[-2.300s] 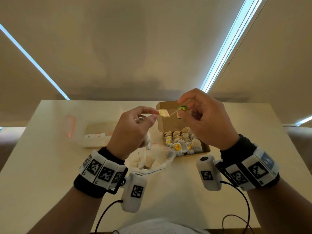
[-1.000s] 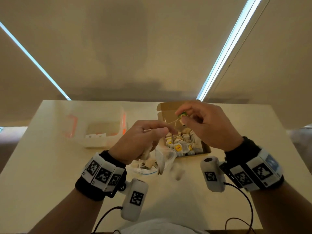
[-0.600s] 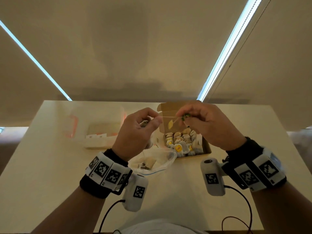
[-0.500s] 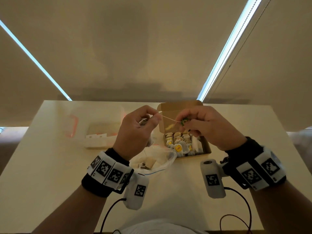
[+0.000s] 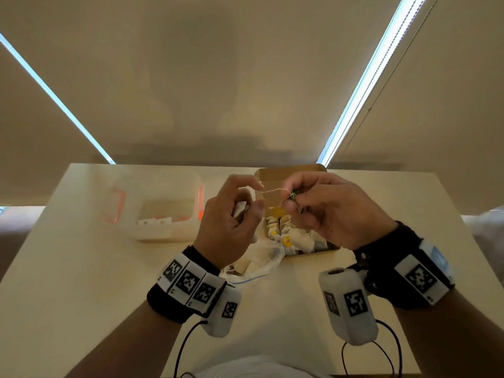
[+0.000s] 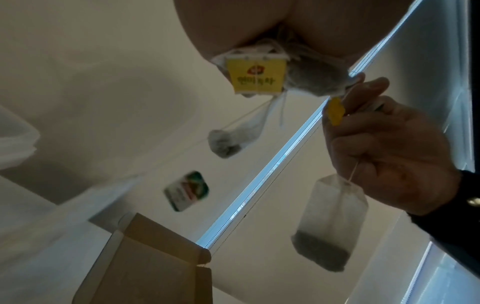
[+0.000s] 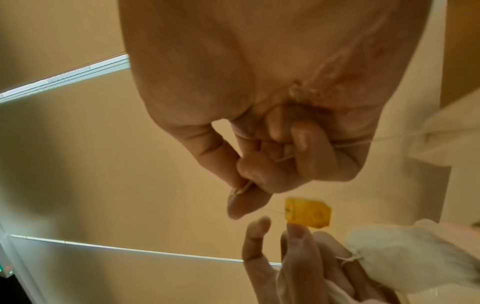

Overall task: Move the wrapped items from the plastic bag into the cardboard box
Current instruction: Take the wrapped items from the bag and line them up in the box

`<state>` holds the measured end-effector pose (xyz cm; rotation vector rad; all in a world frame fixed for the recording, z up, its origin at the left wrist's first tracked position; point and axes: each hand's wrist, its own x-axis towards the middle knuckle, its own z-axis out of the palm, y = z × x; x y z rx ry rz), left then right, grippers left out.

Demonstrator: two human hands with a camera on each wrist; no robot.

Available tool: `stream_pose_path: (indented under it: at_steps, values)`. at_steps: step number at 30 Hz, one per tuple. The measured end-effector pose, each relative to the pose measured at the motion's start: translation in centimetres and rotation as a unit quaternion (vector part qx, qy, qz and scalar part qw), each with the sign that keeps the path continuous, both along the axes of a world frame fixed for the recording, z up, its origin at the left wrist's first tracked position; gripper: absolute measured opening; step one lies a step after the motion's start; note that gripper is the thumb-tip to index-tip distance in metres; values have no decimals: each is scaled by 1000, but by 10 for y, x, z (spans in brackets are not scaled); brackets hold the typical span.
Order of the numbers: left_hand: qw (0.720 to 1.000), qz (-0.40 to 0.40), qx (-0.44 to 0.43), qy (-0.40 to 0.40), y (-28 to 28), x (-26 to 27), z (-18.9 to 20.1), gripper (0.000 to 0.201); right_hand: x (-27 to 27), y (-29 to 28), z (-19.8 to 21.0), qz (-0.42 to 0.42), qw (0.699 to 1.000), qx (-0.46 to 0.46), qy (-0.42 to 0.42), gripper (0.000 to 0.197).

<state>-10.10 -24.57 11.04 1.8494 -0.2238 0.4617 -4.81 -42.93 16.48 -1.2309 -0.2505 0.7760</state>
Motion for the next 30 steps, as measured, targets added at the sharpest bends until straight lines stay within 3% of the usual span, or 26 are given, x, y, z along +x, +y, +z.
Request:
stream_pose_path:
  at_steps: [3, 7, 10, 15, 18, 22, 24, 26, 28, 30]
  values:
    - [996, 18, 44, -74, 1, -1, 1, 26, 0, -1, 0, 4, 1000, 5, 9, 22]
    - [963, 15, 194, -188, 8, 2, -1, 18, 1, -1, 0, 16, 1000, 22, -2, 16]
    - [947, 25, 238, -215, 11, 3, 2, 16, 0, -2, 2, 25, 999, 38, -5, 13]
    - [987, -44, 97, -120, 3, -3, 17, 28, 0, 0, 5, 21, 999, 21, -16, 17]
    - [988, -56, 119, -75, 1, 0, 17, 37, 0, 0, 6, 11, 1000, 15, -15, 19]
    - [987, -50, 139, -60, 4, 6, 10, 18, 1, -5, 5, -9, 1000, 2, -3, 15]
    - [990, -99, 99, -32, 8, 1, 15, 20, 1, -8, 5, -42, 996, -50, -59, 11]
    - [987, -155, 8, 35, 13, -4, 23, 26, -1, -10, 5, -53, 955, -179, -232, 13]
    - [976, -145, -119, 108, 14, -6, 29, 30, -2, -9, 1, -24, 879, -282, -382, 18]
    - [948, -100, -234, 191, 13, -1, 29, 34, -5, -6, -2, 16, 855, -300, -421, 19]
